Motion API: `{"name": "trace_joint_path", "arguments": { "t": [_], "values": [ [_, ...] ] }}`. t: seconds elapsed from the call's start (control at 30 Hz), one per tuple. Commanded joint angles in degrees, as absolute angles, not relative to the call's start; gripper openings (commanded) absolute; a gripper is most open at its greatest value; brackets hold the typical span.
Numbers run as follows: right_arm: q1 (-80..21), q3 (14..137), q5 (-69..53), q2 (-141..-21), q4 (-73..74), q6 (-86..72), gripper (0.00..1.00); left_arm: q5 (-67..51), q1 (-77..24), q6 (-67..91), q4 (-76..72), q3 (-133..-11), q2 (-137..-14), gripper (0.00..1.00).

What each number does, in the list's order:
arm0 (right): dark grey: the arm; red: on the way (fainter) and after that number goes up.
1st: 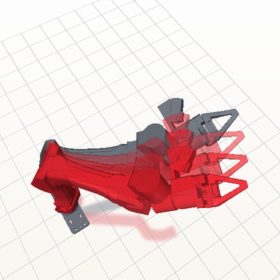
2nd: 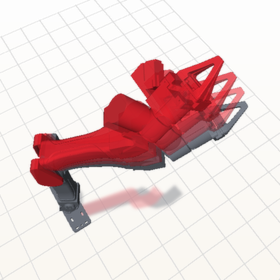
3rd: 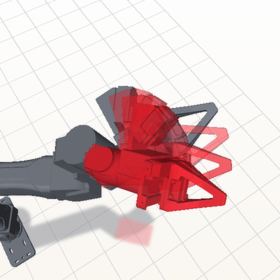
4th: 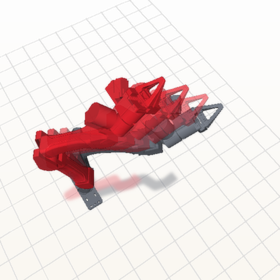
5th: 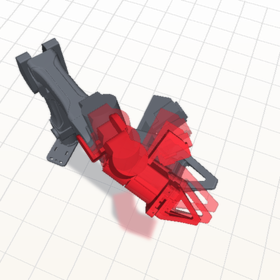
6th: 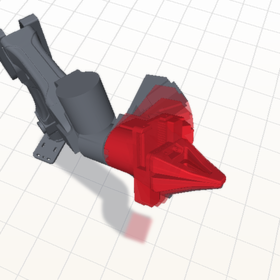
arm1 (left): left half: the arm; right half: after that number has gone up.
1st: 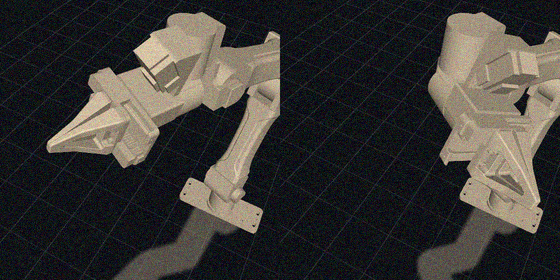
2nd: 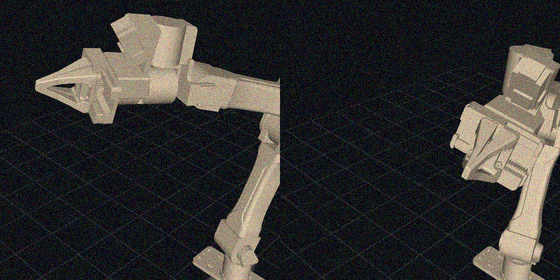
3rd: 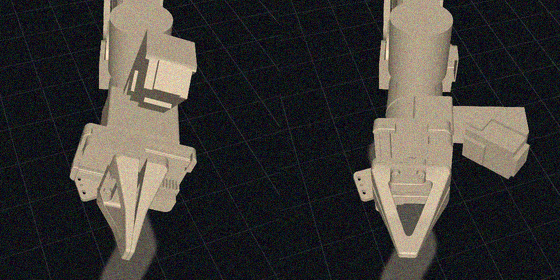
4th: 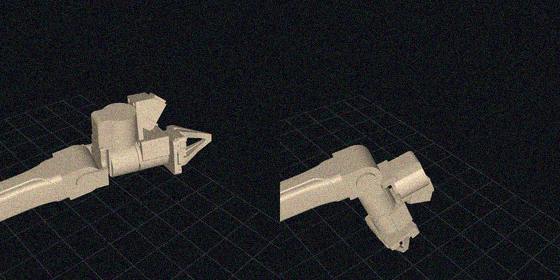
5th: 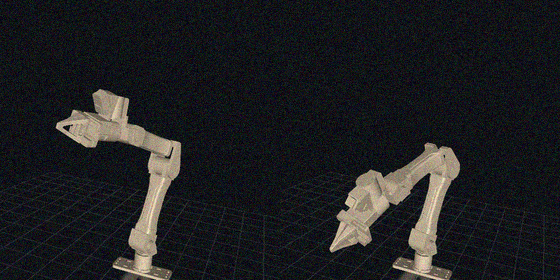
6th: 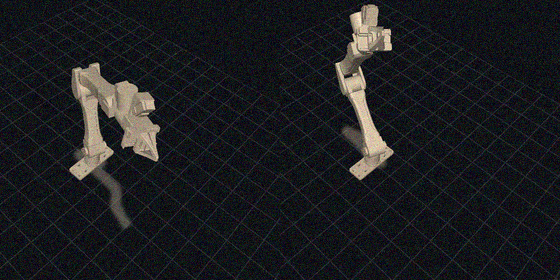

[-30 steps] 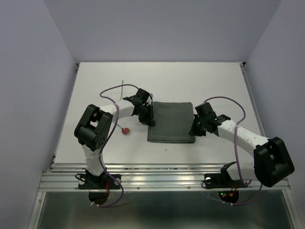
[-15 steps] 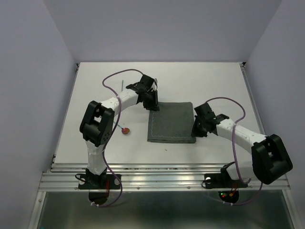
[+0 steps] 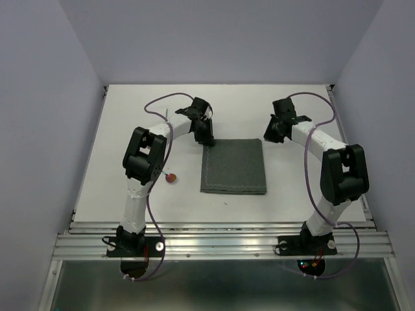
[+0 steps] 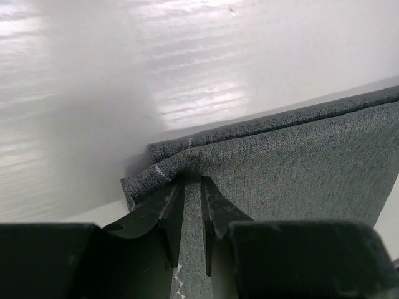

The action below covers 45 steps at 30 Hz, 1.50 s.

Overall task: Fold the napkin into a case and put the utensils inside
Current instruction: Smooth out the square-folded napkin at the center of the board.

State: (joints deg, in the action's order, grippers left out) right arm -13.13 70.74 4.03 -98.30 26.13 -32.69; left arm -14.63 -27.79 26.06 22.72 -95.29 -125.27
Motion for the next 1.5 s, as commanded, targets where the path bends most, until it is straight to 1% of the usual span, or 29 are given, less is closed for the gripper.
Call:
{"name": "trace_joint_path", "arguments": {
  "t": [0.0, 0.17, 0.37, 0.47, 0.6, 0.7, 0.83, 0.97, 1.07, 1.2, 1.23, 1.3, 1.47],
  "values": [
    [-13.45, 77.41, 0.44, -103.35, 24.0, -30.41, 0.04, -13.54, -25.93, 24.52, 24.26, -97.03, -125.51, 0.29],
    [-12.92, 80.33, -2.1, -110.73, 21.98, -31.38, 0.04, -14.24, -24.79, 23.47, 23.73, -95.63, -126.12, 0.29],
    [-12.92, 82.26, -0.79, -116.72, 21.36, -32.61, 0.01, -14.68, -24.52, 22.33, 23.73, -94.92, -127.0, 0.29],
    [-12.92, 81.83, -1.66, -115.23, 21.27, -32.52, 0.01, -15.03, -24.43, 21.8, 23.73, -94.66, -127.18, 0.28],
    [-13.62, 79.99, -2.46, -108.57, 19.6, -32.78, 0.01, -15.38, -24.43, 21.36, 23.64, -94.4, -126.65, 0.28],
    [-14.15, 79.98, -3.86, -106.88, 19.25, -32.96, 0.01, -15.47, -24.43, 21.1, 23.64, -94.13, -126.48, 0.28],
    [-16.96, 81.03, -5.62, -108.1, 18.81, -32.96, 0.01, -15.47, -24.43, 20.74, 23.82, -94.13, -126.47, 0.28],
    [-17.75, 81.83, -5.71, -113.36, 18.54, -33.75, 0.01, -15.12, -24.43, 20.48, 24.17, -94.04, -126.21, 0.28],
    [-17.75, 81.83, -3.61, -115.13, 18.63, -33.93, 0.01, -14.94, -24.43, 20.04, 24.35, -94.04, -125.86, 0.28],
    [-17.75, 84.1, 6.92, -116.72, 23.02, -33.49, 0.01, -14.68, -24.43, 19.08, 25.66, -94.22, -125.68, 0.28],
    [-17.75, 84.46, 7.47, -116.46, 23.81, -33.05, 0.01, -14.59, -24.43, 18.72, 25.93, -94.39, -125.6, 0.28],
    [-17.75, 84.29, 6.6, -115.06, 24.52, -32.43, 0.01, -14.24, -24.43, 18.02, 26.1, -94.22, -125.42, 0.28],
    [-18.89, 78.94, 2.46, -105.06, 22.51, -32.34, 0.01, -14.76, -24.43, 17.75, 26.19, -94.31, -125.24, 0.28]
  ]
}}
